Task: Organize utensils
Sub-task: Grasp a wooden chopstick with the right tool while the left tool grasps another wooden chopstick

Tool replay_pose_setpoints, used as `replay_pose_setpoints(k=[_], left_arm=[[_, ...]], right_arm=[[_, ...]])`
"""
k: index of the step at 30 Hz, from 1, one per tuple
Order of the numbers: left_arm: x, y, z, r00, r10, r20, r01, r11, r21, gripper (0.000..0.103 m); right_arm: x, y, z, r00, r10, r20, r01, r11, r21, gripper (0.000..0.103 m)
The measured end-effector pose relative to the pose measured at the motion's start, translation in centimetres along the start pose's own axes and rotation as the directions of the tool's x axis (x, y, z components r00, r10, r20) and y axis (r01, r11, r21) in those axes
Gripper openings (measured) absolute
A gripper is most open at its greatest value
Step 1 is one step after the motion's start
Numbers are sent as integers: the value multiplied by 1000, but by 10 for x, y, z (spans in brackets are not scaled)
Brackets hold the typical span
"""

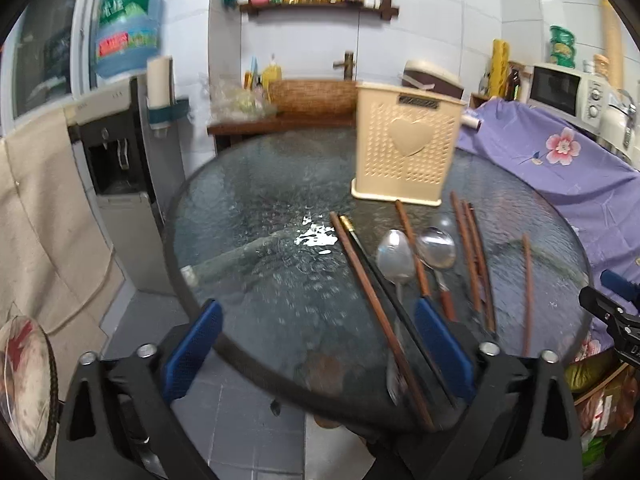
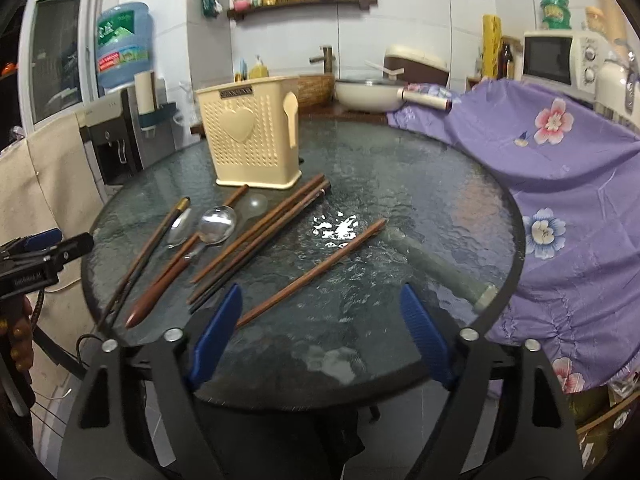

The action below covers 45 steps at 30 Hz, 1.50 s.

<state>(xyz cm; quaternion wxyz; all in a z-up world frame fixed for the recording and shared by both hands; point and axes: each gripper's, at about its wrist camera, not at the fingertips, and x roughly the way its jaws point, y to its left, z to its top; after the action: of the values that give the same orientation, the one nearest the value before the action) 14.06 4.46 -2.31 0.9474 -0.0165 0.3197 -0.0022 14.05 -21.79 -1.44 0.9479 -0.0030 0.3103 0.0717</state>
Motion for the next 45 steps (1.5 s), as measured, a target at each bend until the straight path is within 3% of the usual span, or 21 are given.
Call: replay_pose_setpoints(k=[4, 7, 15, 20, 24, 31, 38, 45], left_arm=[[44, 10, 22, 987, -84, -137, 79, 996, -45, 71], [67, 10, 34, 973, -122, -198, 112, 992, -60, 64], [97, -5, 49, 963, -114, -243, 118, 993, 2, 60], [107, -7, 50, 959, -105, -264, 114, 993, 18, 58], [113, -8, 52, 958, -105, -268, 114, 993, 17, 54], [109, 1, 57, 958, -114, -262, 118, 993, -1, 49], [118, -3, 52, 954, -84, -287, 97, 995, 30, 47], [131, -10, 61, 953, -33, -303, 60, 995, 83, 40]], right_arm=[[44, -20, 17, 988, 51, -149, -41, 997, 67, 69], [68, -29, 29, 974, 37, -222, -19, 996, 81, 64], [113, -38, 50, 946, -17, -323, 50, 994, 92, 53], [128, -36, 58, 939, -42, -341, 67, 996, 63, 49], [133, -30, 60, 936, -59, -348, 69, 997, 17, 39], [139, -25, 65, 932, -30, -362, 30, 1000, -8, 37], [141, -18, 64, 933, -36, -358, 22, 999, -42, 37], [145, -12, 68, 927, -26, -373, 8, 999, -51, 29]])
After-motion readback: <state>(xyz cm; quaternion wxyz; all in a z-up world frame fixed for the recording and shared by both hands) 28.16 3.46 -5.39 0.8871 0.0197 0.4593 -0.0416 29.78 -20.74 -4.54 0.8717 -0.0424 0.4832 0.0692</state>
